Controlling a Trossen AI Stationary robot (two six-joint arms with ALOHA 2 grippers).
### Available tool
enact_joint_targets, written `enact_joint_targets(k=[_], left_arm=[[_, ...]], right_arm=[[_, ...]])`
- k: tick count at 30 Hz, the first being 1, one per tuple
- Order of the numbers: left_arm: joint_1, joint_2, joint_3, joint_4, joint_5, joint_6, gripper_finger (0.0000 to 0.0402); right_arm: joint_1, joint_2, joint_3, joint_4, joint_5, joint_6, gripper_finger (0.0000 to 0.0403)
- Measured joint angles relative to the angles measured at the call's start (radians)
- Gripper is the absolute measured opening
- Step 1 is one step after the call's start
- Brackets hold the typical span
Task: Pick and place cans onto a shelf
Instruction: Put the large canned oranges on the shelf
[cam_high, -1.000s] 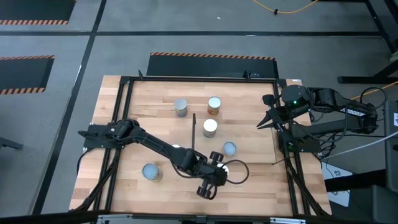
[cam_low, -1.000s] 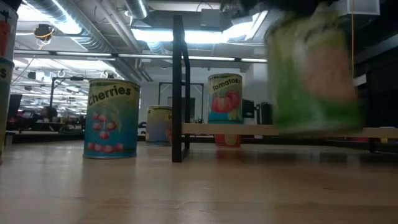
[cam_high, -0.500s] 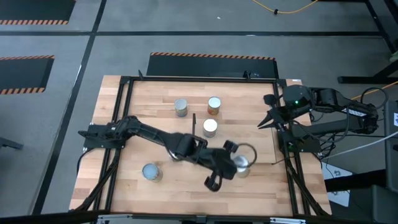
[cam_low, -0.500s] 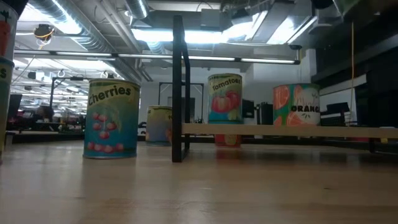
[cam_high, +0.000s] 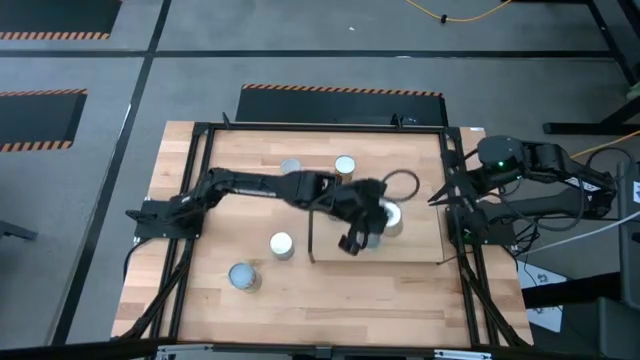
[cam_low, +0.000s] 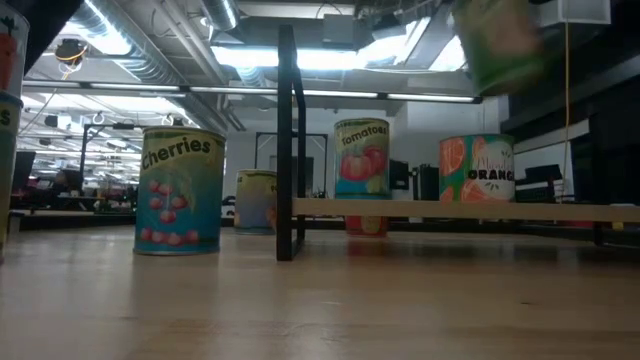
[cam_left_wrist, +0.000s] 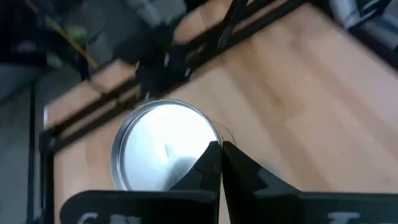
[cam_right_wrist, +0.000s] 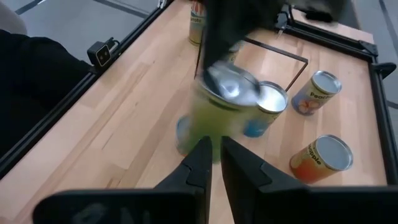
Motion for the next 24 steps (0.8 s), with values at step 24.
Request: enact_joint_targets(k=[24], left_arm=[[0.158, 0.015, -0.194, -0.010, 0.105, -0.018, 0.0000]], right_arm=[[0.000, -0.020, 0.000, -0.016, -0.001, 0.000, 0.0039]])
